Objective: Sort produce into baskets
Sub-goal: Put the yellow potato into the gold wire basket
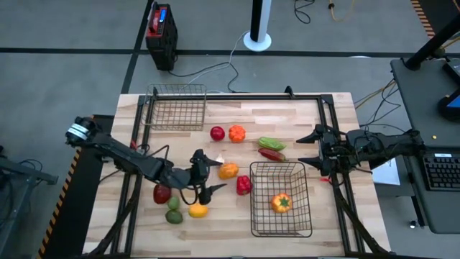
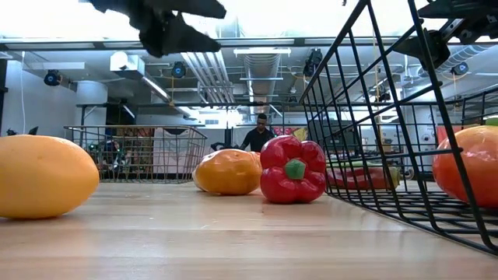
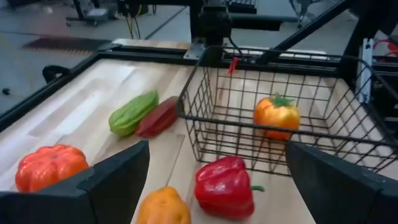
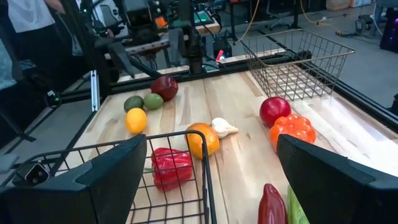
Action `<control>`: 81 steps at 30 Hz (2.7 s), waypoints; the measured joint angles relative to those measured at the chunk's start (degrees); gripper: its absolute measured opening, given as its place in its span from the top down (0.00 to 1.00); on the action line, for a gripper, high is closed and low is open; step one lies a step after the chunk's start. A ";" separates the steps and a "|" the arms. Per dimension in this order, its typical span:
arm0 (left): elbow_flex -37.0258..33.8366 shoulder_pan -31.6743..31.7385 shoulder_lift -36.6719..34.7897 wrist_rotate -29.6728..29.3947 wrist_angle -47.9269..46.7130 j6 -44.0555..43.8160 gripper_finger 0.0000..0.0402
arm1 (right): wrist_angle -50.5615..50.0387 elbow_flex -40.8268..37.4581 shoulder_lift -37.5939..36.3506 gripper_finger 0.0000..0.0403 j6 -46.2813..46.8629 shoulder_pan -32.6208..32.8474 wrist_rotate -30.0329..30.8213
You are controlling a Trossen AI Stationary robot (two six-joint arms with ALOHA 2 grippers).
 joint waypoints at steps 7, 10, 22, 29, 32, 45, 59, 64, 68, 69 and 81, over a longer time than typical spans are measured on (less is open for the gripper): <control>-1.14 1.01 4.40 -0.88 2.24 0.62 0.11 | 0.18 0.00 0.00 0.13 1.39 0.00 -0.02; 0.15 0.98 6.98 -3.29 1.19 2.75 0.11 | 0.18 0.00 0.02 0.13 2.85 0.00 -0.01; 1.05 2.22 15.02 -5.00 -1.30 3.11 0.11 | 0.59 0.00 0.09 0.13 8.22 0.00 0.02; 1.34 4.01 19.41 -4.99 -0.38 1.61 0.11 | 0.83 0.01 0.09 0.13 8.17 0.00 0.07; 1.34 4.62 19.79 -5.02 -0.26 0.86 0.12 | 0.83 0.00 0.09 0.13 8.17 0.00 0.08; 1.32 4.67 22.45 -3.38 0.98 -1.28 0.17 | 0.70 0.00 0.09 0.13 7.54 0.00 0.11; 1.30 4.74 24.87 -3.53 1.63 -3.71 0.19 | 0.57 0.00 0.11 0.13 6.55 0.00 0.10; 1.30 4.74 24.87 -3.46 1.66 -4.28 0.26 | 0.55 0.00 0.11 0.13 5.71 0.00 0.09; 1.30 4.74 24.87 -3.12 1.67 -4.54 0.35 | 0.55 0.00 0.11 0.13 5.28 0.00 0.11; 1.30 4.74 24.87 -2.77 1.71 -4.56 0.37 | 0.55 0.00 0.11 0.13 5.25 0.00 0.11; 1.27 4.39 22.30 -1.11 2.30 -4.69 0.42 | 0.55 0.00 0.11 0.13 5.16 0.00 0.09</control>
